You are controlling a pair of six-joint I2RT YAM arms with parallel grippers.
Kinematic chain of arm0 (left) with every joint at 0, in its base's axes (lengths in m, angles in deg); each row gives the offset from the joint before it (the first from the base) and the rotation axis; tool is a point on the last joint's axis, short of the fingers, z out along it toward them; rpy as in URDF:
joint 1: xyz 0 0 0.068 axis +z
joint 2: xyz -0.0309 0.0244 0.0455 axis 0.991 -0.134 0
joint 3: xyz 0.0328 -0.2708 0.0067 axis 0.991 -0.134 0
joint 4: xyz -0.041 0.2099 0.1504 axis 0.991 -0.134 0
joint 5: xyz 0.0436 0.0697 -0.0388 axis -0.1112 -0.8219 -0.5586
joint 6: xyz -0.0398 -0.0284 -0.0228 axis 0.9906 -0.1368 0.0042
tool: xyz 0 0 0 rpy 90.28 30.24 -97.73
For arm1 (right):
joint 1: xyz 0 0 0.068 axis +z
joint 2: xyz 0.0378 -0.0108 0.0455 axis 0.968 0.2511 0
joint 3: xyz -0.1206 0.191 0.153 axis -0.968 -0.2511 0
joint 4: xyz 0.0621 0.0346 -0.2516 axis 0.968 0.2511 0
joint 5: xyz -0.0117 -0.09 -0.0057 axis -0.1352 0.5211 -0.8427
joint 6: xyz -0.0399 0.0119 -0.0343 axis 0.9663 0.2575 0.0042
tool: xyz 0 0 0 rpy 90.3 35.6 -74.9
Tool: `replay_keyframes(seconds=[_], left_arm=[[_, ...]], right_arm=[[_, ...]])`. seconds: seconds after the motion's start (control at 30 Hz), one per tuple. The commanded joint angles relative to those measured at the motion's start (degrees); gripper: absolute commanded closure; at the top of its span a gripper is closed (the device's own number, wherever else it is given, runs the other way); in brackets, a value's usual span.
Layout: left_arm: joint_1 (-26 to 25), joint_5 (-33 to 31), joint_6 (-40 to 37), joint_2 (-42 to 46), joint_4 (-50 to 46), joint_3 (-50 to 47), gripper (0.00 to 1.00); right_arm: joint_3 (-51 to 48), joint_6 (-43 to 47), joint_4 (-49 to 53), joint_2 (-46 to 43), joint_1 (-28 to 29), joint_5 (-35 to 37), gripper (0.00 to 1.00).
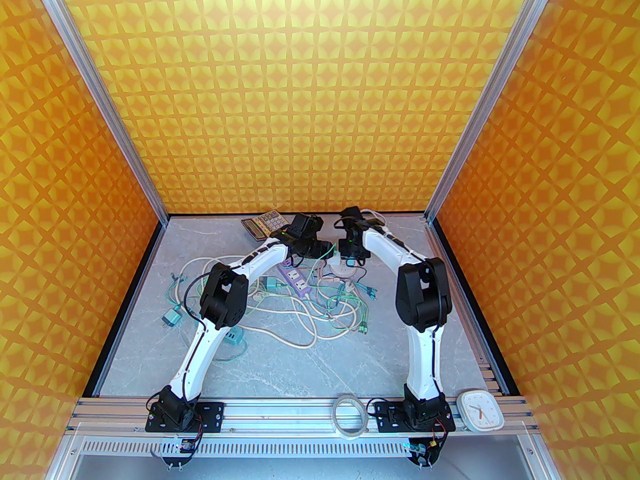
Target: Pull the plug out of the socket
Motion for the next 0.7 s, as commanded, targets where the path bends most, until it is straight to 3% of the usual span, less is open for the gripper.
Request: replay_keyframes(seconds=[0.0, 0.27, 0.67], left_arm=[[-1.29, -1.90, -1.68, -5.11, -6.52, -0.23, 0.33], [-1.75, -1.96, -1.93, -5.88, -7.58, 1.18, 0.34], [-1.85, -2.75, -2.36, -5.88, -8.32, 1.44, 0.34]], right_arm=[[-0.31, -0.22, -0.83, -2.28, 0.81, -3.60, 0.70], [5.77, 1.27, 2.83, 2.59, 7.77, -0.35, 0.70], [0.50, 0.45, 0.26, -1.86, 1.87, 0.65, 0.70]])
